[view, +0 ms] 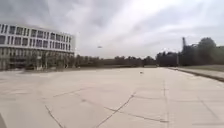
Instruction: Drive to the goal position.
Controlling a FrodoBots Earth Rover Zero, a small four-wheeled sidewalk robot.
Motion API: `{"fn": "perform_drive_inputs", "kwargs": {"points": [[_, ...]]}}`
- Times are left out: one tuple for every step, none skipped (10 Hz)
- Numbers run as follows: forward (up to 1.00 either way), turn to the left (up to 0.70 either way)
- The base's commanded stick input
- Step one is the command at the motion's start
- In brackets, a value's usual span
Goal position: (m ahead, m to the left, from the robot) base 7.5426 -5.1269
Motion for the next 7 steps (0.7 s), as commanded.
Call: {"fn": "perform_drive_inputs", "kwargs": {"points": [[0.70, 0.00], [0.70, 0.00], [0.70, 0.00], [0.70, 0.00], [0.70, 0.00], [0.70, 0.00], [0.70, 0.00]]}}
